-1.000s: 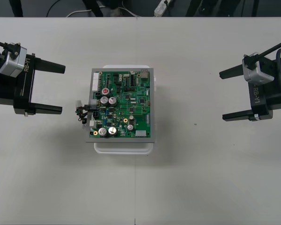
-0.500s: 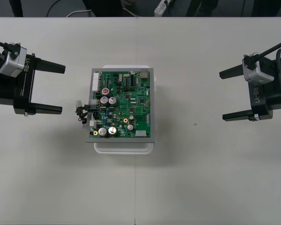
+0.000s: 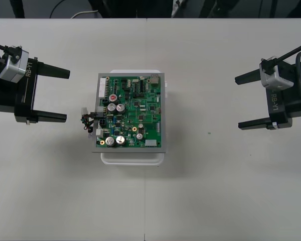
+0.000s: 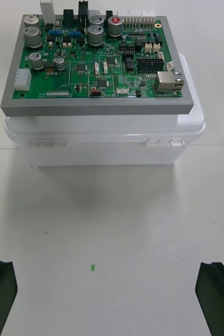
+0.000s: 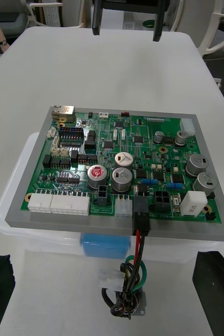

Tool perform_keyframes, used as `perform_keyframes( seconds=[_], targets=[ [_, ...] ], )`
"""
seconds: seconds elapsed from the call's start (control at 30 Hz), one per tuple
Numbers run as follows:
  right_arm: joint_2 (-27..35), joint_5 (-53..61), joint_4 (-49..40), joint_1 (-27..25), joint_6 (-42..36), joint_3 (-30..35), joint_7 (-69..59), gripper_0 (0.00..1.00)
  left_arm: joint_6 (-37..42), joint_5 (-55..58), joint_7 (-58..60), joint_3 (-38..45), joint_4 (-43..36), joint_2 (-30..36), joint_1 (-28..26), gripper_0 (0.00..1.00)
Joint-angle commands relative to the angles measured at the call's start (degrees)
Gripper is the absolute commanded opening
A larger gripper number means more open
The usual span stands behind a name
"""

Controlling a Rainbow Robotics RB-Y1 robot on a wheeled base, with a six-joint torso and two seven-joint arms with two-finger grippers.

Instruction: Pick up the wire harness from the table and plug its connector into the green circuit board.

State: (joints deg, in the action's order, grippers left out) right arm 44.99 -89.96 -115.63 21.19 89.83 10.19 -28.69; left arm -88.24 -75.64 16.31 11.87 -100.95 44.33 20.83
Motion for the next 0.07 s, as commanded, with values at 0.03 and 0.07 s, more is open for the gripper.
perform_keyframes(
  seconds=[0.03, 0.07],
  targets=[
    [2.21, 0.05, -0.12, 1.75, 0.17, 1.94, 1.88, 1.00, -1.76, 0.93, 0.91, -0.79, -0.83, 2.34, 2.20, 1.00],
    [2.21, 0.05, -0.12, 1.75, 0.17, 1.94, 1.88, 1.00, -1.76, 0.93, 0.91, -0.79, -0.83, 2.34, 2.20, 1.00]
  ],
)
